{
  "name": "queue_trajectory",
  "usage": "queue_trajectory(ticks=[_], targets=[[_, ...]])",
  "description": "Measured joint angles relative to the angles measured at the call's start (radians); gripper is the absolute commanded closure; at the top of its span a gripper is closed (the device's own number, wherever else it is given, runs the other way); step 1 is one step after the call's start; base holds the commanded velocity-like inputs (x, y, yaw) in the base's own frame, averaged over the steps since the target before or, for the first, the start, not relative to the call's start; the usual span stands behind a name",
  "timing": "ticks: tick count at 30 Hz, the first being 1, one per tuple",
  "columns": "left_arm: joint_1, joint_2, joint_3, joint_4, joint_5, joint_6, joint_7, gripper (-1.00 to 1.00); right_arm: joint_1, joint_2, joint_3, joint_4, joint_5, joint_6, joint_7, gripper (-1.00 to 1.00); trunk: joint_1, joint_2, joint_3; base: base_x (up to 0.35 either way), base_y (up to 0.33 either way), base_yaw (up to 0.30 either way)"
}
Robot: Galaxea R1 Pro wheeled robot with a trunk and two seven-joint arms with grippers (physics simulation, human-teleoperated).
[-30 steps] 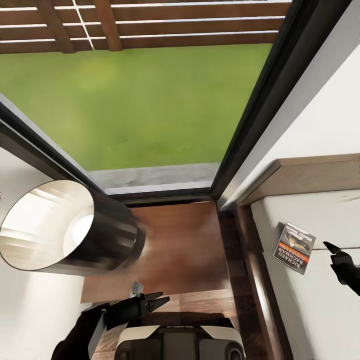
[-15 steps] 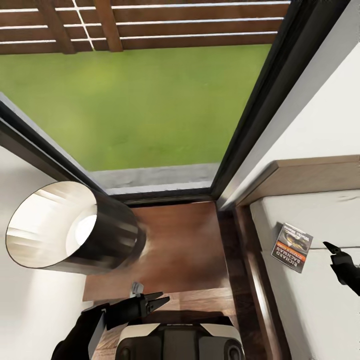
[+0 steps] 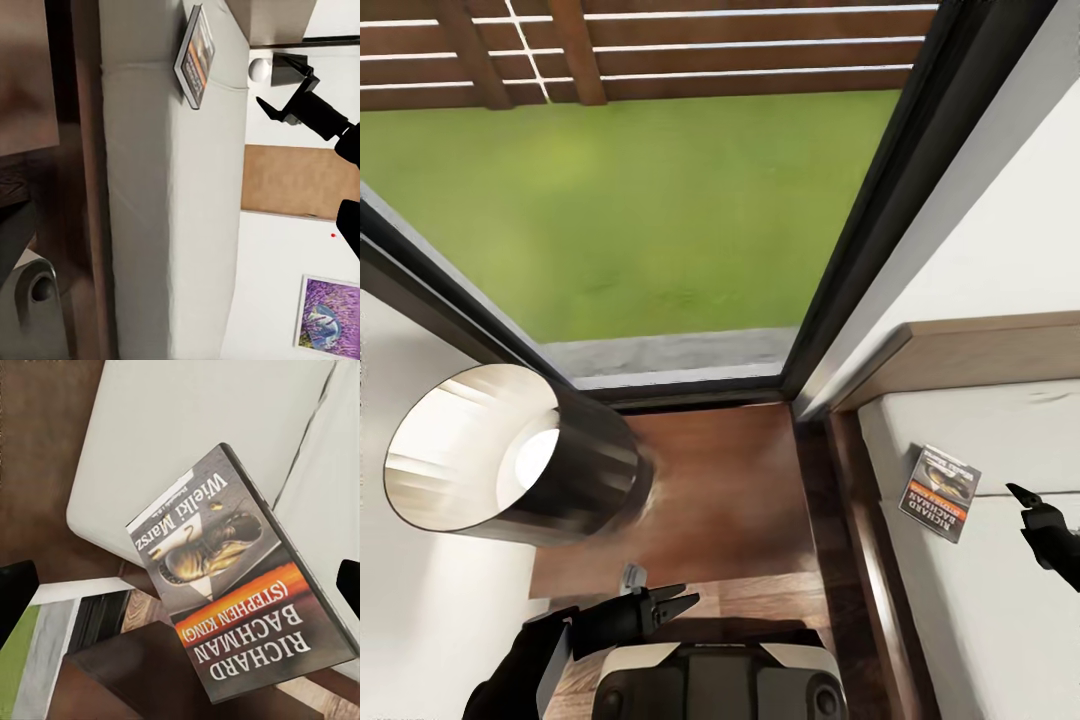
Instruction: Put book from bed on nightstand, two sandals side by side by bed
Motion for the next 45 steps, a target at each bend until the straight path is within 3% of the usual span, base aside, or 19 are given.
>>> queue_trajectory(ticks=[35,45], targets=[[0.0,0.0,0.0,0.0,0.001,0.0,0.0,-1.0,0.0,0.0,-0.001,0.0,0.0,0.003,0.0,-1.0,-0.008,0.014,0.006,0.0,0.0,0.0],[0.0,0.0,0.0,0.0,0.001,0.001,0.0,-1.0,0.0,0.0,0.0,-0.001,0.0,0.003,0.0,-1.0,-0.046,0.084,0.038,0.0,0.0,0.0]])
